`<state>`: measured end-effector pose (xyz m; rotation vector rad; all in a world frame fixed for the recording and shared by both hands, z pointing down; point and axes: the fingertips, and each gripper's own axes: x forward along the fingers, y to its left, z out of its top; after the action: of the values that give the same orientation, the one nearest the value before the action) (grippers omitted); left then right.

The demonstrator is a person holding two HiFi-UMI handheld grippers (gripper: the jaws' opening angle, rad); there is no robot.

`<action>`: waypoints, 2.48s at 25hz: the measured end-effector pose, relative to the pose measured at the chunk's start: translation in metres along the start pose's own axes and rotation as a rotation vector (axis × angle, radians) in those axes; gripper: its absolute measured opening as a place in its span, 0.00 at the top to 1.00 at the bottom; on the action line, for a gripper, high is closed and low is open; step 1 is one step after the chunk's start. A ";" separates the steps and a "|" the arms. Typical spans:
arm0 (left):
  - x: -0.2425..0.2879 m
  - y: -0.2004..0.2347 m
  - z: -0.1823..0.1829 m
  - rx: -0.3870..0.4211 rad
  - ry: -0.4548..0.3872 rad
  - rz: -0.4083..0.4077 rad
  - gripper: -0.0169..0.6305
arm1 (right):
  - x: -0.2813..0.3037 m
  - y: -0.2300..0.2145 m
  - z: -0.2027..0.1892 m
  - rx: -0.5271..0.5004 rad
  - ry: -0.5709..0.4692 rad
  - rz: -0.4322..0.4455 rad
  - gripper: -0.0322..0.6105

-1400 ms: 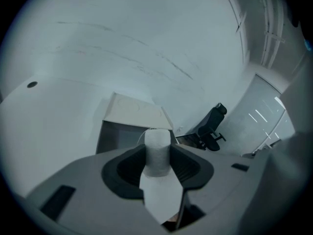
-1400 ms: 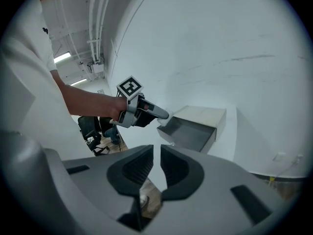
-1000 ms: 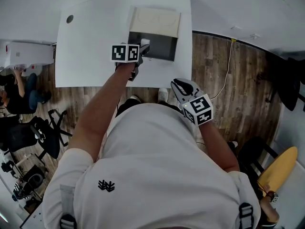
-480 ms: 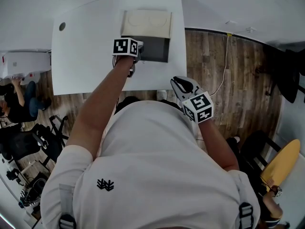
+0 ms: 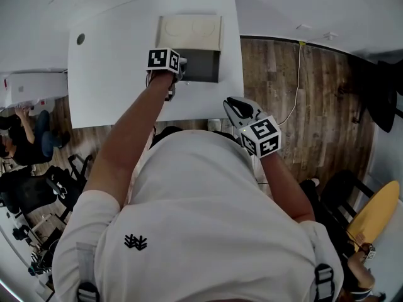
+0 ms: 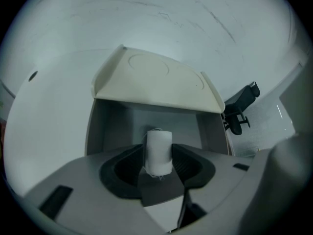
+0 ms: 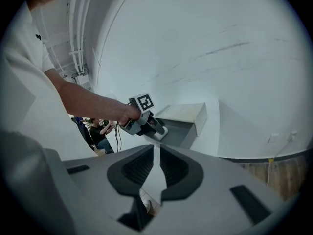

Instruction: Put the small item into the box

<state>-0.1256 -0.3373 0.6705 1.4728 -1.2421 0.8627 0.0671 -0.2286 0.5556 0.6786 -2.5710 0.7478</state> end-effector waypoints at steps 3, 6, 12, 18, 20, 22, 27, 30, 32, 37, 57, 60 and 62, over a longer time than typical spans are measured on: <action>-0.001 0.004 -0.002 0.003 0.004 0.004 0.65 | -0.001 -0.002 0.001 -0.001 -0.003 0.000 0.88; -0.003 0.002 -0.001 0.009 -0.002 -0.003 0.64 | -0.002 -0.005 0.001 0.006 -0.008 0.000 0.88; -0.010 0.002 0.000 -0.001 -0.027 -0.030 0.64 | -0.001 -0.001 0.000 0.001 -0.002 0.015 0.88; -0.019 0.000 0.001 -0.003 -0.064 -0.051 0.63 | -0.001 0.002 0.000 -0.012 0.001 0.017 0.88; -0.024 -0.003 0.000 -0.002 -0.080 -0.068 0.63 | -0.001 0.005 0.000 -0.018 0.002 0.020 0.88; -0.030 -0.006 0.000 0.000 -0.100 -0.084 0.63 | -0.001 0.007 0.000 -0.023 0.005 0.026 0.89; -0.048 -0.010 -0.003 0.001 -0.164 -0.136 0.63 | 0.006 0.015 -0.001 -0.047 0.023 0.046 0.89; -0.065 -0.012 -0.008 -0.012 -0.219 -0.197 0.63 | 0.010 0.022 0.003 -0.072 0.031 0.060 0.89; -0.077 -0.015 -0.016 -0.007 -0.247 -0.250 0.63 | 0.013 0.029 0.005 -0.084 0.036 0.063 0.89; -0.118 -0.015 -0.041 0.012 -0.317 -0.386 0.63 | 0.026 0.053 0.008 -0.116 0.057 0.067 0.89; -0.288 -0.007 -0.154 0.338 -0.564 -0.709 0.96 | 0.055 0.172 0.019 -0.121 0.013 0.018 0.93; -0.299 -0.003 -0.163 0.371 -0.570 -0.758 0.96 | 0.057 0.184 0.020 -0.127 -0.001 -0.006 0.93; -0.302 0.001 -0.170 0.402 -0.557 -0.755 0.96 | 0.057 0.193 0.021 -0.129 -0.017 -0.022 0.93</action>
<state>-0.1819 -0.0921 0.4324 2.3940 -0.7687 0.1817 -0.0878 -0.1169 0.4900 0.6741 -2.5958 0.5660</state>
